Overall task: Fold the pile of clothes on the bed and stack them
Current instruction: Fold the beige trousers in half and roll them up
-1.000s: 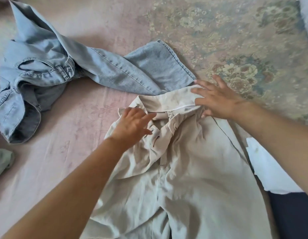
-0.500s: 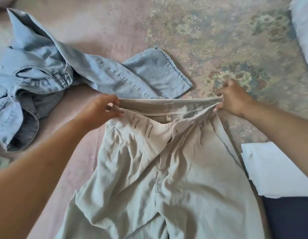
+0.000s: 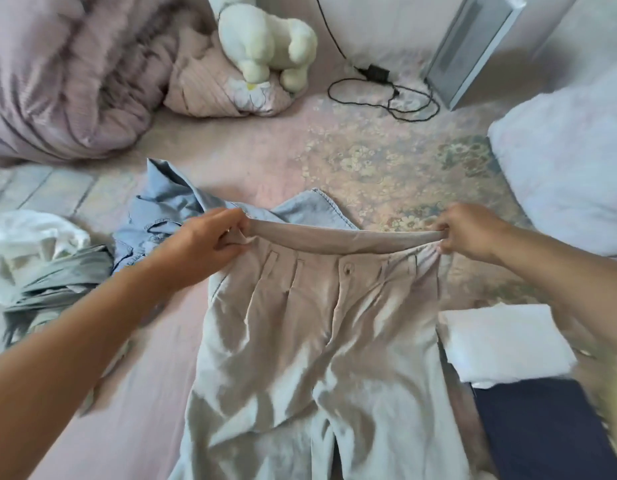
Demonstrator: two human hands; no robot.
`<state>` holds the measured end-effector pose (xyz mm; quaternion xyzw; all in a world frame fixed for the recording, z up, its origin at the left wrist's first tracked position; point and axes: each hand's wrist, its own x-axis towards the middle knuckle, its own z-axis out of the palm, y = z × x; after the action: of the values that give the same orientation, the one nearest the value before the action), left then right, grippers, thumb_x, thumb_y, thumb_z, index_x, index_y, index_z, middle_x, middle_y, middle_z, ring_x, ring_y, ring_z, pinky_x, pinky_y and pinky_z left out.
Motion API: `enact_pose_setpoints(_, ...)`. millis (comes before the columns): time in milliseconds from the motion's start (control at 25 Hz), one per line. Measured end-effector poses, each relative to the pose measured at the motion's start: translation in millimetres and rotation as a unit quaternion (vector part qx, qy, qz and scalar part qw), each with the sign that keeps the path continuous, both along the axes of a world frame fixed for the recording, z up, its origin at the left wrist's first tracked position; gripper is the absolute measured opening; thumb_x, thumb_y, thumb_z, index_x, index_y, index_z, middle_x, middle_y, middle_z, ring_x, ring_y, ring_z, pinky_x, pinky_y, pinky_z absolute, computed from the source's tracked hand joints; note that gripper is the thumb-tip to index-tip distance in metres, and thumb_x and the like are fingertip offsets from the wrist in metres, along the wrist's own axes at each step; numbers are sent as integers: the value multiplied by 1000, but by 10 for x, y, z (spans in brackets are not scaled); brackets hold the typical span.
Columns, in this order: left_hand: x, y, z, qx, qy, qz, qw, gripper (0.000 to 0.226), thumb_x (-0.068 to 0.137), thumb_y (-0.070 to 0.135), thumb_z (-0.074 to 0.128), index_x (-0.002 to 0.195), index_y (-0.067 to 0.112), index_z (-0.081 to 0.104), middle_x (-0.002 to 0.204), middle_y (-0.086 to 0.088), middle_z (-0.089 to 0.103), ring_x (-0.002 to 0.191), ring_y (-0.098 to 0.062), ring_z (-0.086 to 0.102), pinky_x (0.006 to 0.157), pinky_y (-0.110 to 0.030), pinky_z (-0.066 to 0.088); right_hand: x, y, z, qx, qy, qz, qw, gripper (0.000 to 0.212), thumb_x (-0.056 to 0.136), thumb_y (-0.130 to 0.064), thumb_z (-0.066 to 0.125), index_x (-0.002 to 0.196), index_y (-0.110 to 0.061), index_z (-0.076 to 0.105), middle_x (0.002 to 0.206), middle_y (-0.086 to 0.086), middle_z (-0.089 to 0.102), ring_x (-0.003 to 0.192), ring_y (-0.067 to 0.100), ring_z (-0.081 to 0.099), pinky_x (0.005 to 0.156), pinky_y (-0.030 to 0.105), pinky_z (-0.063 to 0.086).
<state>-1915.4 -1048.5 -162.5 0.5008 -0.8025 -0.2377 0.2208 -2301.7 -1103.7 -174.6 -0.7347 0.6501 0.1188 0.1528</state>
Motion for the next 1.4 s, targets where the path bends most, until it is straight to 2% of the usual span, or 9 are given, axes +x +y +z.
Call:
enact_pose_setpoints(240, 175, 525, 1763, -35, 77, 70, 994, 52, 82, 11, 73, 88, 56, 48, 70, 18, 52, 56, 1, 44, 60, -13, 36, 34, 560, 1947, -161, -87, 14, 983, 40, 79, -11, 74, 115, -3, 59, 114, 16, 45, 98, 36, 53, 84, 39, 45)
enact_pose_setpoints(360, 280, 746, 2750, -40, 161, 88, 982, 53, 82, 8, 73, 102, 52, 51, 82, 7, 59, 78, -13, 62, 75, -25, 47, 59, 851, 2996, -223, -172, 33, 959, 30, 76, -4, 74, 105, -8, 66, 103, 14, 48, 93, 35, 56, 81, 36, 43)
enact_pose_setpoints(560, 327, 933, 3878, -120, 190, 177, 958, 12, 86, 16, 69, 80, 25, 64, 68, 6, 57, 62, 1, 47, 64, -19, 39, 159, 1373, 4267, -359, -301, 22, 883, 37, 77, 2, 73, 109, -14, 67, 106, 5, 41, 75, -4, 55, 75, -6, 32)
enact_pose_setpoints(720, 284, 1088, 4702, -193, 238, 189, 933, 22, 90, 16, 62, 81, -4, 59, 71, -6, 44, 65, -9, 40, 58, -24, 34, 163, 1653, 4967, -443, -391, 33, 806, 44, 78, 3, 72, 110, -24, 62, 117, 0, 33, 76, -13, 52, 79, 0, 43)
enact_pose_setpoints(960, 123, 1201, 5721, -382, 209, 223, 872, 16, 96, 2, 47, 81, -3, 52, 68, -3, 39, 69, -16, 35, 53, -15, 29, 2, 1865, 5961, -548, -433, -1, 716, 48, 77, -5, 76, 121, -16, 60, 135, -4, 23, 102, 6, 50, 82, 11, 49)
enact_pose_setpoints(1080, -61, 1183, 5966, -404, 228, 221, 858, 14, 96, -1, 41, 92, 5, 53, 73, 4, 45, 80, -16, 42, 61, -19, 31, -147, 1945, 6201, -391, -540, -31, 744, 78, 69, -25, 84, 137, -18, 47, 138, 4, 45, 111, 11, 56, 88, 22, 42)
enact_pose_setpoints(1200, -328, 1193, 6129, -421, 185, 155, 874, 20, 92, 1, 41, 93, 16, 55, 79, 12, 53, 85, -17, 51, 73, -21, 37, -63, 1975, 5754, -198, -512, 31, 835, 122, 40, -64, 85, 145, -34, 30, 141, -6, 37, 130, 11, 39, 94, 28, 37)
enact_pose_setpoints(1280, -479, 1256, 6216, -431, 164, 119, 879, 23, 91, 2, 40, 95, 14, 59, 86, 10, 57, 88, -13, 54, 79, -16, 40, 103, 1907, 5250, -107, -469, 51, 875, 116, 51, -61, 84, 147, -40, 21, 151, -7, 27, 140, 9, 25, 102, 30, 31)
enact_pose_setpoints(1400, -543, 1348, 6333, -445, 128, 119, 878, 22, 94, 1, 41, 101, 7, 60, 87, 10, 56, 83, -6, 50, 71, 0, 33, 411, 1756, 4532, 10, -493, 56, 868, 109, 65, -39, 85, 148, -44, 15, 157, -10, 17, 144, 8, 14, 112, 31, 23)
